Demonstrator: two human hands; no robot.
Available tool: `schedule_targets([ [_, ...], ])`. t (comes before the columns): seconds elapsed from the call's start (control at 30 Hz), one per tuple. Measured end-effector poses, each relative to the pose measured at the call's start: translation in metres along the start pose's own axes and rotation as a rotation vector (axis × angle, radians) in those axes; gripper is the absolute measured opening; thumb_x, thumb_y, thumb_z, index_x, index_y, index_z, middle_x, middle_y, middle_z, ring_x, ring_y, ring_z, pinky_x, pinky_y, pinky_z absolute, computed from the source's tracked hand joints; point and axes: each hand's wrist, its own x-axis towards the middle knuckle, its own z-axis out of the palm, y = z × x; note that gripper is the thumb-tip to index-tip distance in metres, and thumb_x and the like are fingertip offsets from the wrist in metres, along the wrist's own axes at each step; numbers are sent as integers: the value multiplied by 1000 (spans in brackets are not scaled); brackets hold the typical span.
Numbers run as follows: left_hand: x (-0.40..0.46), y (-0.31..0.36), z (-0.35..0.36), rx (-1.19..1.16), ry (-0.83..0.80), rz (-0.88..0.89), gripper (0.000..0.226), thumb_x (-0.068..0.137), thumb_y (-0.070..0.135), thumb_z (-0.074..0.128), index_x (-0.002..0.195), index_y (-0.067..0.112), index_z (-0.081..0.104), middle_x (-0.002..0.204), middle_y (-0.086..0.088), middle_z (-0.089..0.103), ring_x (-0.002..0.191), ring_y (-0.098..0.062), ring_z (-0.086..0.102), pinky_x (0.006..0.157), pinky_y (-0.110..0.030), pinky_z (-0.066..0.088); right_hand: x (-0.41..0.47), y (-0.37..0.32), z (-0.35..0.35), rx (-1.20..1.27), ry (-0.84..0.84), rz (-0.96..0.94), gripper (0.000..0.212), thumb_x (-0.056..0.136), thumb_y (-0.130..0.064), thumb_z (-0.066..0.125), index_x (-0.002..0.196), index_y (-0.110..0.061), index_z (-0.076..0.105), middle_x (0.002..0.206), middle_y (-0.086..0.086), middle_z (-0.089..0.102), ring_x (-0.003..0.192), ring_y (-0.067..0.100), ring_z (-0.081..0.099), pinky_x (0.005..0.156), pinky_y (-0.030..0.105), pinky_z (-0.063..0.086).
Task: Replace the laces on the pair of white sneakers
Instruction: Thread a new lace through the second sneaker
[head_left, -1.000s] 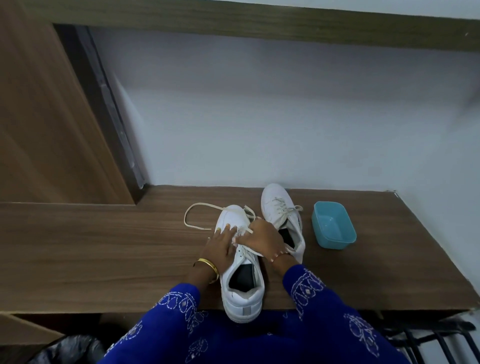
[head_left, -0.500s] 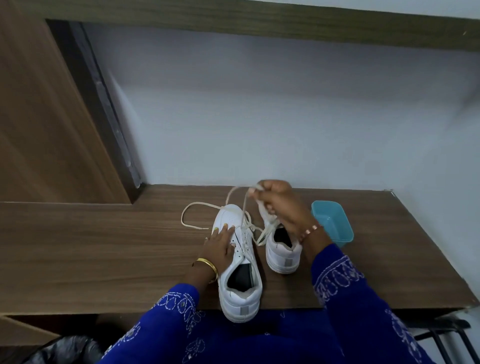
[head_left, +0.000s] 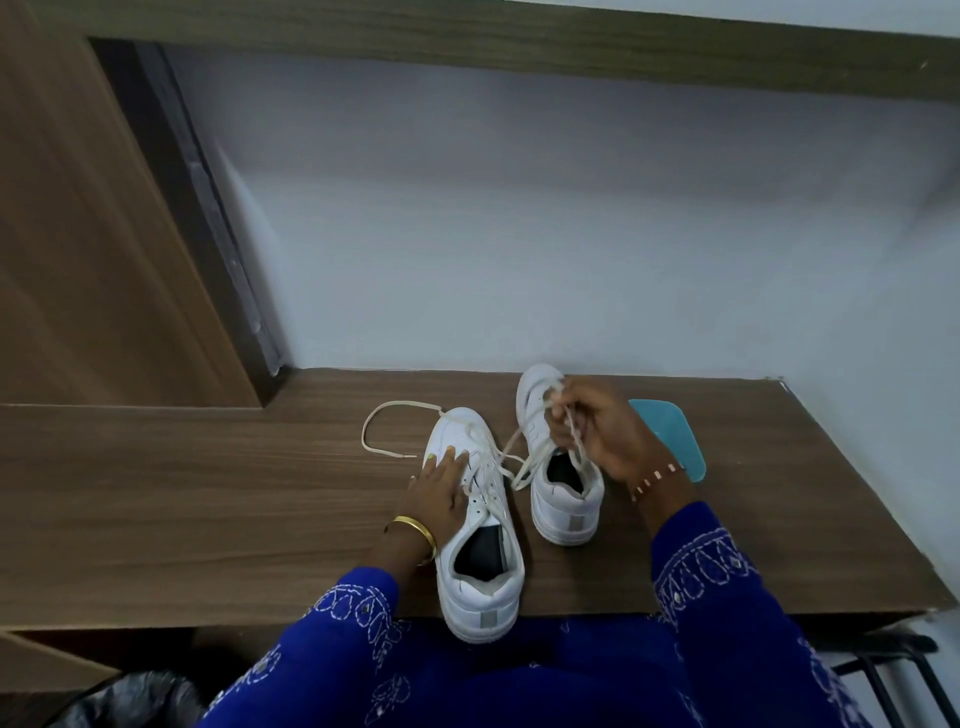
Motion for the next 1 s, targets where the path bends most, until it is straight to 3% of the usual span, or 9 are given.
schedule_targets([
  [0.17, 1, -2, 3, -11, 8, -5, 67, 83, 39, 11, 148, 23, 7, 157, -2, 2, 145, -24, 0, 115, -48, 12, -14, 20, -15, -1060, -293, 408, 22, 84, -14, 59, 62, -14, 63, 63, 5, 56, 48, 11, 47, 53, 21, 41],
  [0.27, 1, -2, 3, -20, 10, -4, 65, 86, 40, 12, 148, 23, 7, 157, -3, 3, 145, -24, 0, 116, -47, 12, -15, 31, -12, -1210, -290, 591, 24, 86, -25, 62, 70, -6, 63, 63, 4, 60, 45, 8, 55, 57, 23, 50],
  [0.37, 1, -1, 3, -31, 24, -1, 72, 78, 40, 10, 148, 22, 9, 157, -4, 5, 145, -25, 2, 115, -47, 14, -10, 35, -4, -1417, -286, 493, 39, 84, -37, 63, 64, -5, 59, 62, 4, 53, 53, 10, 47, 62, 26, 42],
  [0.43, 1, -2, 4, -34, 31, 2, 73, 77, 39, 10, 148, 22, 10, 157, -4, 6, 145, -26, 2, 115, -47, 15, -8, 36, 8, -1426, -252, 397, 40, 85, -37, 62, 57, -11, 52, 57, 1, 47, 54, 11, 45, 64, 27, 40],
  [0.57, 1, -1, 2, -40, 25, 1, 73, 77, 39, 12, 148, 21, 10, 157, -4, 5, 145, -26, 2, 116, -43, 14, 4, 51, 32, -1367, -82, 215, 30, 88, -25, 56, 67, -4, 54, 63, 5, 46, 68, 18, 48, 52, 21, 34],
  [0.67, 0, 0, -1, -62, 30, 12, 62, 88, 35, 17, 148, 20, 12, 157, -6, 7, 144, -27, 4, 115, -39, 14, 23, 71, 39, -1264, 68, 120, 26, 86, -12, 51, 61, -4, 50, 67, 11, 54, 73, 27, 57, 62, 27, 45],
  [0.77, -2, 0, -4, -135, 43, 40, 53, 97, 21, 31, 147, 15, 14, 156, -7, 10, 144, -26, 5, 114, -31, 10, 38, 81, 42, -1254, 180, 81, 36, 86, -9, 46, 53, -12, 35, 61, 5, 43, 71, 24, 50, 64, 28, 39],
  [0.9, -3, -4, -9, -238, 46, 18, 59, 94, 27, 36, 147, 10, 17, 154, -8, 19, 144, -25, 11, 113, -30, 16, 55, 86, 43, -1197, 335, 138, 31, 87, -15, 51, 59, -13, 37, 62, 0, 42, 72, 22, 48, 64, 29, 39],
  [1.0, -3, -6, -12, -299, 57, 3, 57, 94, 21, 45, 145, 11, 23, 152, -9, 26, 142, -25, 19, 112, -31, 21, 61, 89, 44, -1140, 373, 158, 20, 86, -26, 59, 88, -7, 55, 87, 8, 60, 86, 27, 58, 70, 31, 42],
])
